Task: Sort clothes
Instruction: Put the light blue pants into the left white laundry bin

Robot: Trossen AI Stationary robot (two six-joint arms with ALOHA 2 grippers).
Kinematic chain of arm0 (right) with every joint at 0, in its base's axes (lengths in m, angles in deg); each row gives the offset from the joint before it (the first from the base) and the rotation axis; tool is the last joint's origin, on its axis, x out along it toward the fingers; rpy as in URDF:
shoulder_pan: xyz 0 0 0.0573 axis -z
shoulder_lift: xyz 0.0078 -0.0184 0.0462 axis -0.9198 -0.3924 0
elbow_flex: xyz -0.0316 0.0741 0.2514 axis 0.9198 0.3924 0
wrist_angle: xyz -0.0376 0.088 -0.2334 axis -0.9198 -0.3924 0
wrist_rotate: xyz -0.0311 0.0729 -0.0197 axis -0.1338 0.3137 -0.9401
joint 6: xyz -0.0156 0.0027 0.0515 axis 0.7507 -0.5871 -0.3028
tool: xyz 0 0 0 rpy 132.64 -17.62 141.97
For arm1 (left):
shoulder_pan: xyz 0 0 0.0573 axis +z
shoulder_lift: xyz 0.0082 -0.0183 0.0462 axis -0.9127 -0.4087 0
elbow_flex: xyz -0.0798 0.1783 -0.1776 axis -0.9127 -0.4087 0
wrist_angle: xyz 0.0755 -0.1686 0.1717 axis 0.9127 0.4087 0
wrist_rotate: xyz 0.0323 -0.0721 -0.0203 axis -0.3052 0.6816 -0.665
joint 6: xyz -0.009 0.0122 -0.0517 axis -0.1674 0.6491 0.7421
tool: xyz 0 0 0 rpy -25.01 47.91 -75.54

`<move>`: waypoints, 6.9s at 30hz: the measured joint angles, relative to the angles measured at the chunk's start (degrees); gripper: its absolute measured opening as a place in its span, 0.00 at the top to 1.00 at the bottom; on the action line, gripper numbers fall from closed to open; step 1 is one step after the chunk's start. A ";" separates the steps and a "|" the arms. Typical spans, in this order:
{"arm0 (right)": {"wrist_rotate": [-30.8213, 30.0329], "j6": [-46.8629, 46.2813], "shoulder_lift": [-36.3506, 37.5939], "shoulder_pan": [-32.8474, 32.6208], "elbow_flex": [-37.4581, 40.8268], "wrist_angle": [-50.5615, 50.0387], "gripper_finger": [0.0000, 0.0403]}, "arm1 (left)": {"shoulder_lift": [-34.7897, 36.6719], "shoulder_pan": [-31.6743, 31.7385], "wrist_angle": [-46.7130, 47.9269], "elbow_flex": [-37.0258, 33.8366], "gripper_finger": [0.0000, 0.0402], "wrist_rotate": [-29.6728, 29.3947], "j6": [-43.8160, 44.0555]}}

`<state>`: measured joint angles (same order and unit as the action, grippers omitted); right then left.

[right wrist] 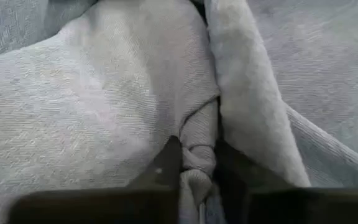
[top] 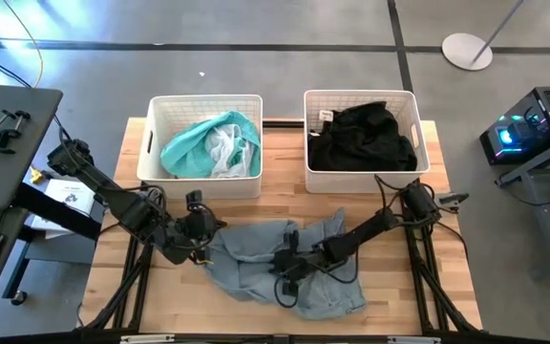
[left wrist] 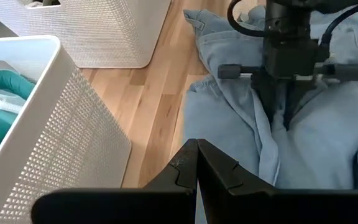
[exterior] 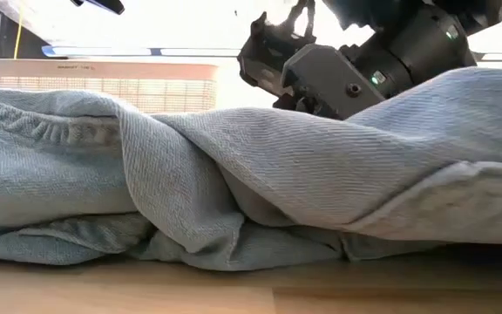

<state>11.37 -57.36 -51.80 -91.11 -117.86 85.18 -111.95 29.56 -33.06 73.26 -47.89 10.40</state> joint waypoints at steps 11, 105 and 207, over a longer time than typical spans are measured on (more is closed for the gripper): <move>-16.25 3.46 13.97 -3.79 2.96 -11.49 0.90 | 2.00 -1.24 -7.20 0.04 1.00 -8.89 -0.52; -19.00 33.41 40.53 -31.06 2.22 12.89 0.48 | 1.90 3.57 -28.80 31.35 0.91 -48.73 -78.22; -17.82 17.84 38.14 -22.05 2.27 1.09 0.48 | -30.40 73.92 13.89 11.03 0.87 29.45 -38.66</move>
<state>-6.45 -39.51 -13.66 -113.17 -115.59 86.28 -142.34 103.47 -19.17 84.29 -18.44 -28.26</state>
